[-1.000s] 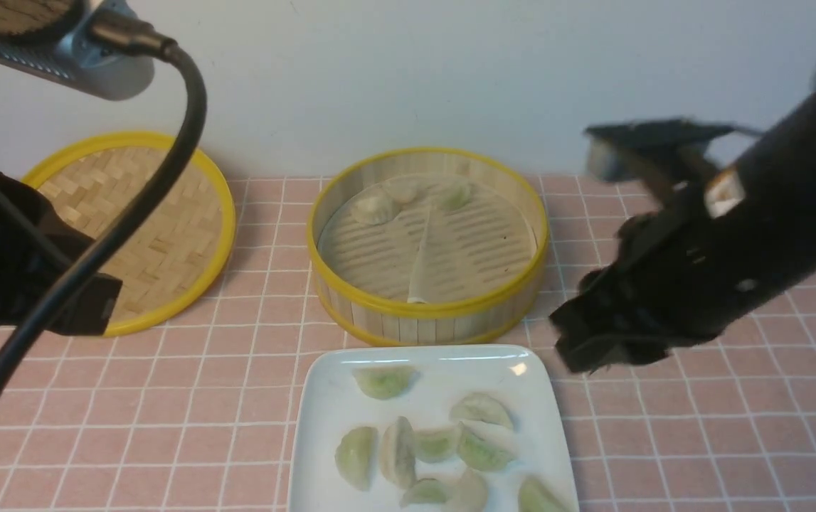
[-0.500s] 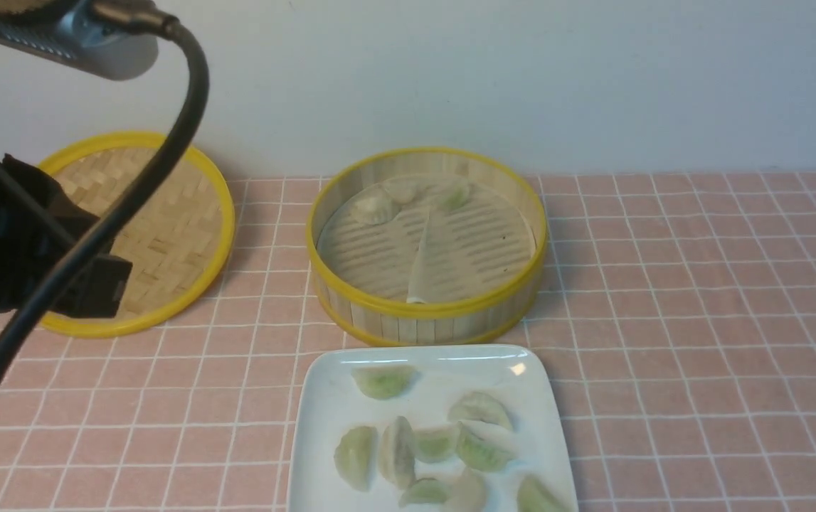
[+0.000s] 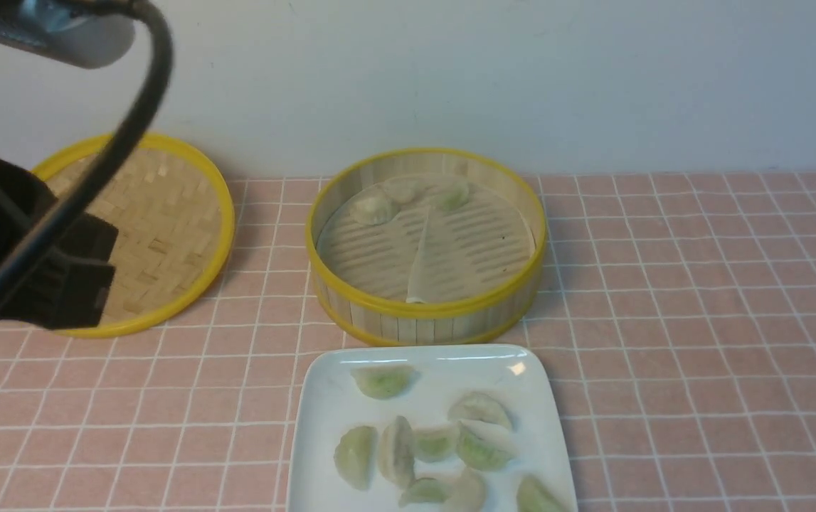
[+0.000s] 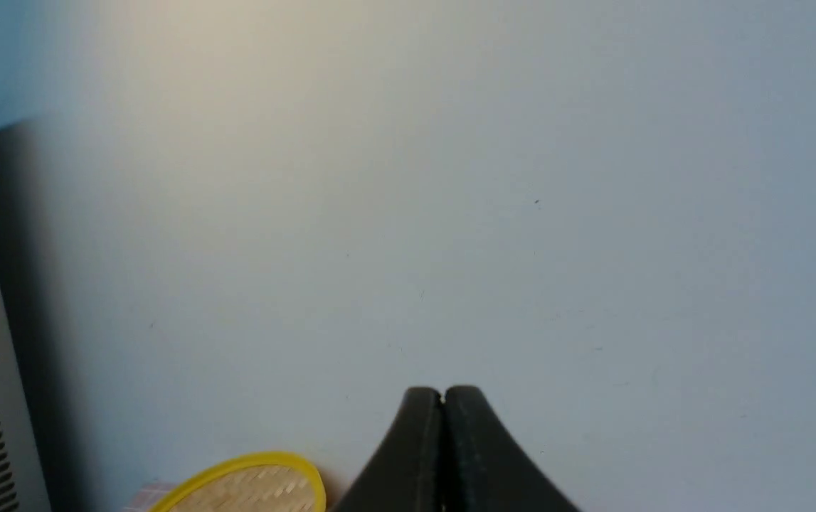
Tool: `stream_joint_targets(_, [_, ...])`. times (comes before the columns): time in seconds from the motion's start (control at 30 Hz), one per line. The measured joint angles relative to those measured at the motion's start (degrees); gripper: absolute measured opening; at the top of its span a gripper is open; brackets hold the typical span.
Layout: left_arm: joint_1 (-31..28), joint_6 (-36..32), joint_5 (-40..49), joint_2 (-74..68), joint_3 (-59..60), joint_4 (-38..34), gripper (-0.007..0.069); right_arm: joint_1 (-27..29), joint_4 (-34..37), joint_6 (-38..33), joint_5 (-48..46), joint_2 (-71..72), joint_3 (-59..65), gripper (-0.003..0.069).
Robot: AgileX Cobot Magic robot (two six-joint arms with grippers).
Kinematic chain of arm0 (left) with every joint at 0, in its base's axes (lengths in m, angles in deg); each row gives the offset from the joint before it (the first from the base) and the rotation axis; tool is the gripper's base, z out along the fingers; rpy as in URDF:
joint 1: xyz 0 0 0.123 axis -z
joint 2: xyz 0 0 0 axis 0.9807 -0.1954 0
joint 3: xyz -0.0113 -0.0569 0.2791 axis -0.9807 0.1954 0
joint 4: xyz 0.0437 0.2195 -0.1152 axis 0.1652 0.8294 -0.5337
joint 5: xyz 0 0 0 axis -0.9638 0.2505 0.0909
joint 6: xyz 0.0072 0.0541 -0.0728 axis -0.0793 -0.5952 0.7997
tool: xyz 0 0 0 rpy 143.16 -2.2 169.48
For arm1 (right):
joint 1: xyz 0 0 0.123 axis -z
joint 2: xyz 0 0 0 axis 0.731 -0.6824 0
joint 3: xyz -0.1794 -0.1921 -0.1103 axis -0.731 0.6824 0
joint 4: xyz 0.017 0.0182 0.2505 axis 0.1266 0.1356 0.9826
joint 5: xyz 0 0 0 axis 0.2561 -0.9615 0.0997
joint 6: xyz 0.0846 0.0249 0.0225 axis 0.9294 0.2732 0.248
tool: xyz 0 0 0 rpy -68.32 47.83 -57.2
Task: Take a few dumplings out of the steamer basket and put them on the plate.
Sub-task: Use the right arm to put the dumpling into the plate
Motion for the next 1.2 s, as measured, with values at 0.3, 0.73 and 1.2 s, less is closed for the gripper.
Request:
stream_joint_targets(0.3, [0.00,0.06,-14.37,19.59,15.01,2.63,-0.0006,0.00,-0.17,0.35,0.06,0.00,0.00,-0.0015])
stream_joint_targets(0.73, [0.00,0.00,-17.44,27.66,20.39,2.74,-0.0006,0.00,-0.17,0.40,0.06,0.00,0.00,-0.0015])
stream_joint_targets(1.2, [-10.21,-4.29,-35.19,34.84,37.35,1.58,-0.0006,0.00,-0.17,0.40,0.06,0.00,0.00,-0.0015])
